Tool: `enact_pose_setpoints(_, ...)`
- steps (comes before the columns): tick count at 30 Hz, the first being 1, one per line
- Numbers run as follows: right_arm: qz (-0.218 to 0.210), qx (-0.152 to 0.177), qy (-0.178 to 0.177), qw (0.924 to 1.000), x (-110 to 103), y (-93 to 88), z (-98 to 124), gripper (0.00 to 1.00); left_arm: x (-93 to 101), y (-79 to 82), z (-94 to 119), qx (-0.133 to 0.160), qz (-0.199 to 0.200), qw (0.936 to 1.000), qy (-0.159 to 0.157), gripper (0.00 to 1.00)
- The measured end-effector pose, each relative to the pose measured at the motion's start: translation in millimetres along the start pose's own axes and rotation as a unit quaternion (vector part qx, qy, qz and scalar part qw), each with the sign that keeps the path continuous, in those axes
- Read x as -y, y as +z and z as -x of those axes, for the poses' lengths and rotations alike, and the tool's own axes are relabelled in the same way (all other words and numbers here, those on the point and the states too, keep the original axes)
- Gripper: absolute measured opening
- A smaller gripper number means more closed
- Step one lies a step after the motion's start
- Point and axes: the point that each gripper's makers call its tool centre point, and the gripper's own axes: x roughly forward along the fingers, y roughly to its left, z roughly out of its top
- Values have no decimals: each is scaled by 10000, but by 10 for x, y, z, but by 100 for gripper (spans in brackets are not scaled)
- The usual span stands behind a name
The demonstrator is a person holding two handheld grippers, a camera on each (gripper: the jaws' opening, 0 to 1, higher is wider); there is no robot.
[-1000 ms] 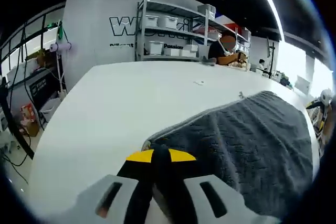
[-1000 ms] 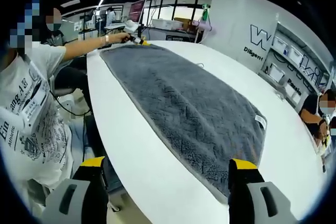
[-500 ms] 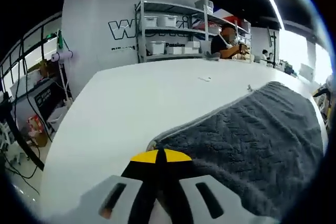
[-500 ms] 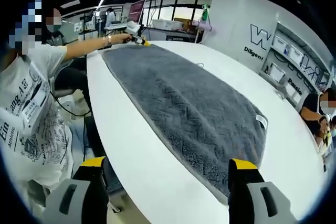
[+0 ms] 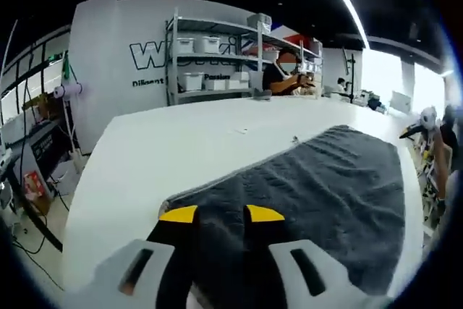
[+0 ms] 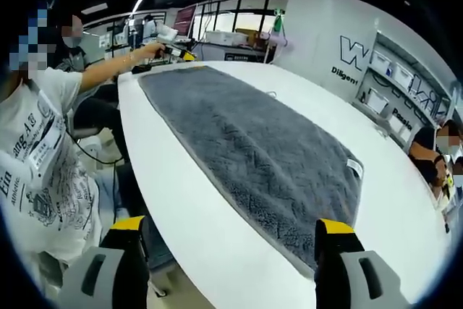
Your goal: Fold the towel on the table until its edges align and the towel forms a compact rectangular stack.
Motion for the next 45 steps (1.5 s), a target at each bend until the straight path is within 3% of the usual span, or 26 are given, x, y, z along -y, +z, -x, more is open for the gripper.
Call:
enact_pose_setpoints(5,26,90,-16,10000,-31,54,41,99,364,-3,437,173,-178,9996,-129,65)
enact_pose_setpoints(11,80,118,-12,9999,-88,103,60,99,858,-115,764,216,-284,9977,-581,73)
enact_pose_setpoints(14,109,138,8,9998,-132,131,64,99,1168,-311,882,-21,-421,9947,-939,78)
enact_pose_setpoints(19,141,116,23,9998,-167,129,68,99,1409,-541,1015,-148,-372,9934,-1075,94)
enact_pose_setpoints(24,126,104,21,9999,-163,111,82,99,1443,-775,1109,-371,-373,9927,-1084,99)
enact_pose_setpoints(29,40,65,13,10000,-136,38,84,99,1425,-890,1198,-387,-265,9923,-1142,99)
enact_pose_setpoints(37,-246,50,-157,9996,44,-121,88,99,1533,-989,1310,-467,-313,9903,-1271,99)
enact_pose_setpoints(45,-458,97,-159,9988,175,-216,83,99,1674,-1062,1326,-646,-391,9843,-1597,99)
